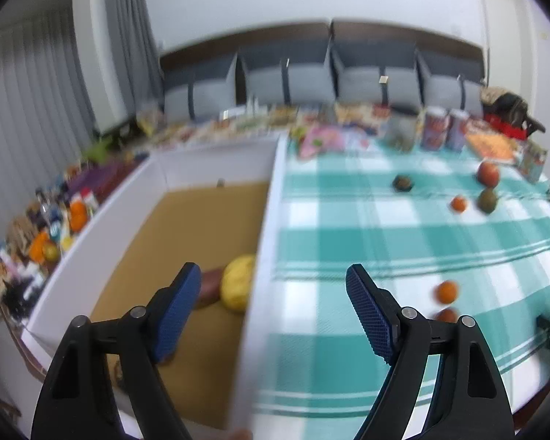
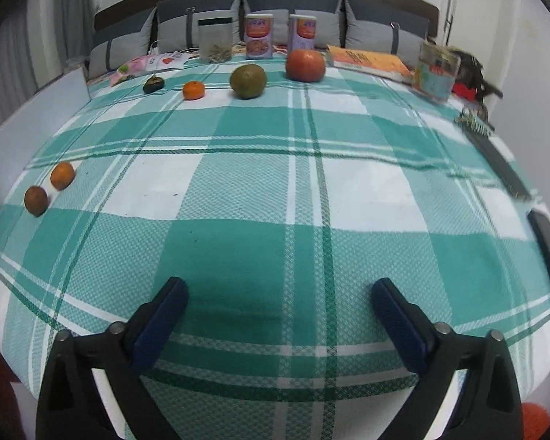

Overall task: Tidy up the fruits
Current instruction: 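Withdraw both tools from the box and hold them above the oranges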

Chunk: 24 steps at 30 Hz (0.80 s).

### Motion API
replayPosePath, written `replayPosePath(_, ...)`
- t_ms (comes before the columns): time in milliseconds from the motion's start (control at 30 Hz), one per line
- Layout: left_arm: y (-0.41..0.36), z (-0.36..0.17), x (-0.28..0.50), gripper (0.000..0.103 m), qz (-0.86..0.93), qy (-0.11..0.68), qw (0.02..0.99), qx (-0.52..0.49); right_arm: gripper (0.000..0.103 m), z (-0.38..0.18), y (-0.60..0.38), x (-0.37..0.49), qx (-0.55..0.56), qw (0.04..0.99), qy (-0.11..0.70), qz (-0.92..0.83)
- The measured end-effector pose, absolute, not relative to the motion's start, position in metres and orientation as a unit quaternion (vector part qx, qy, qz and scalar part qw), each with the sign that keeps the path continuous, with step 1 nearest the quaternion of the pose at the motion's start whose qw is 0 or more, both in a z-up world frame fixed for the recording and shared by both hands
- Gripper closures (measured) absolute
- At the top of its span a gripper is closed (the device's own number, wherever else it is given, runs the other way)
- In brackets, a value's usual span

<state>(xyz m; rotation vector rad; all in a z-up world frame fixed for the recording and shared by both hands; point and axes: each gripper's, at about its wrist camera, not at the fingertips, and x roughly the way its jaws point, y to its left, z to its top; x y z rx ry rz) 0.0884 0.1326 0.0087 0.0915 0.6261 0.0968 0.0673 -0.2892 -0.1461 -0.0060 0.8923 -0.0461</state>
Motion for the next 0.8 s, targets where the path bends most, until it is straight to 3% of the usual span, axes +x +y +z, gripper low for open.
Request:
replayPosePath(67,0.114,0.014,0.075,0.013,0.026,0.286,0.957,0.029,0.000,-0.147,-0.291,0.067,0.000,0.904,0.427,-0.019)
replayPosePath(133,0.097,0.009,0.066,0.013,0.003,0.280,0.960,0.003,0.000,-0.147,-0.290,0.066,-0.003,0.906,0.424,-0.019)
replayPosePath(300,0.055,-0.051,0.065,0.013,-0.057,0.359,0.930,-0.054,0.000,-0.150,-0.289,0.062,-0.005,0.912,0.410,-0.019)
replayPosePath(500,0.035,-0.114,0.068,0.013,-0.063,0.428,0.901,-0.027,0.000,-0.150,-0.289,0.061,-0.005,0.915,0.404,-0.017)
replayPosePath(800,0.023,-0.137,0.068,0.009,-0.056,0.426,0.903,0.019,0.000,-0.151,-0.289,0.060,-0.006,0.917,0.399,-0.015)
